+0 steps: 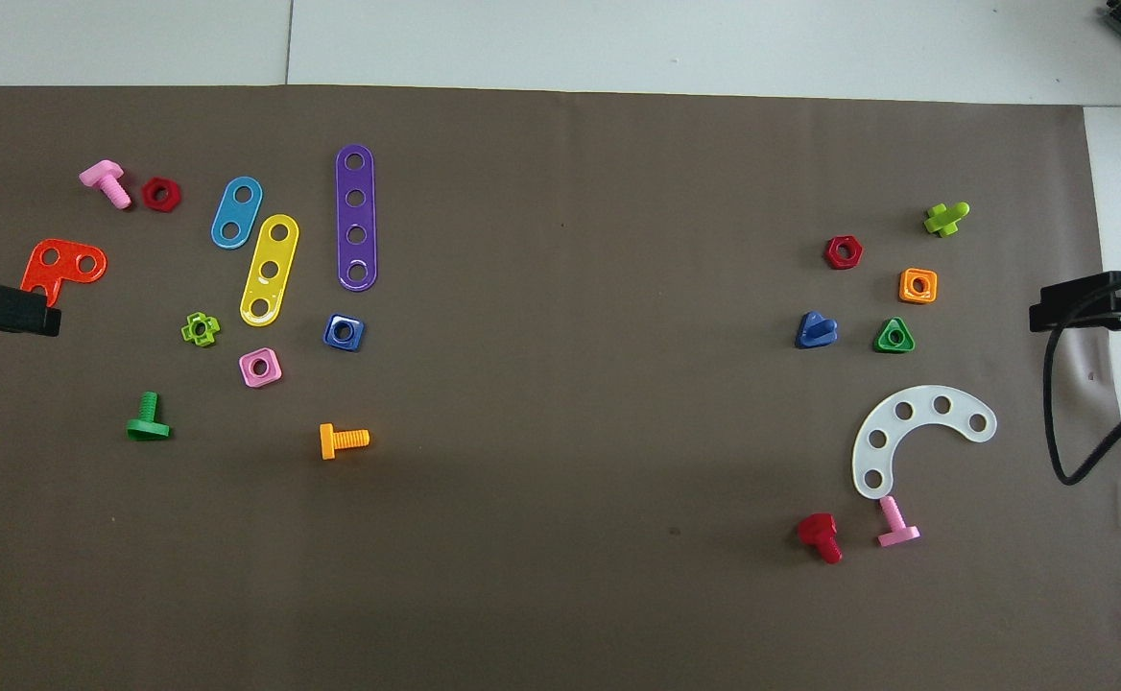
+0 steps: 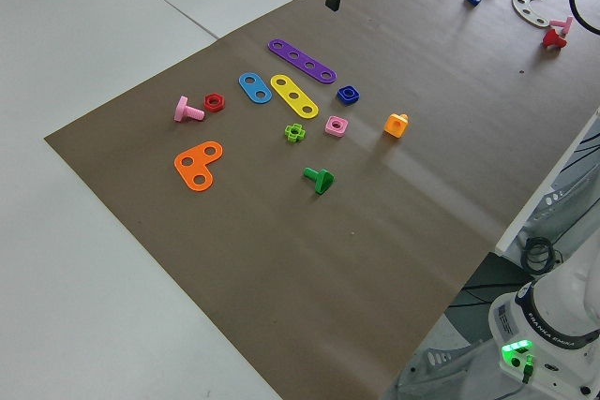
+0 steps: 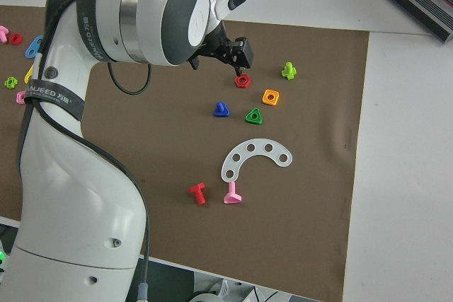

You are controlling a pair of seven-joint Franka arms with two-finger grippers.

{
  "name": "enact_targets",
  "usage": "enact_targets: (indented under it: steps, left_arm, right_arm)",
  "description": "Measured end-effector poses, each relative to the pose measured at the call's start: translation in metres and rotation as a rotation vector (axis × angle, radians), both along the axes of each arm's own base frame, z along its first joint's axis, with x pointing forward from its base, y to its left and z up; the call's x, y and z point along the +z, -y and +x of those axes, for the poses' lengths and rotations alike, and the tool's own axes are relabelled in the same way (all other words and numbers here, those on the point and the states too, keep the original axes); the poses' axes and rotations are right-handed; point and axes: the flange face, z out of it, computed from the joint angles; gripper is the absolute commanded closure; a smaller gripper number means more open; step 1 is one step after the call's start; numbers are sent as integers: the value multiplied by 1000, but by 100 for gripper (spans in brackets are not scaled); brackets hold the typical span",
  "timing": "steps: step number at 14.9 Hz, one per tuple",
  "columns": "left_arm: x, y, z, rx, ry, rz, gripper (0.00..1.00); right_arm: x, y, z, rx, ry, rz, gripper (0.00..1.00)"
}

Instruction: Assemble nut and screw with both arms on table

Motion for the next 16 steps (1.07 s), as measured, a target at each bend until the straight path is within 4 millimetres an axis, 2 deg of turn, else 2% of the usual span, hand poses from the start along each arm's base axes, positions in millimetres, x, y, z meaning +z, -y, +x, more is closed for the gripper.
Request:
enact_targets:
  steps: [3, 6, 12, 14, 16]
  left_arm:
    - [0, 0, 0, 0, 0, 0, 0]
    - [0, 0, 0, 0, 0, 0, 0]
    - [0, 0, 0, 0, 0, 0, 0]
    - [0, 0, 0, 0, 0, 0, 0]
    - [0, 0, 0, 0, 0, 0, 0]
  right_arm:
    - [-2, -1, 1, 1, -3, 0, 0]
    - [-6, -10, 6, 17, 7, 3, 0]
    - [-29, -28, 27, 35, 26, 11, 0]
    - [-47, -36, 36, 47, 14, 12, 0]
    - [-75, -44, 48, 60, 26, 12, 0]
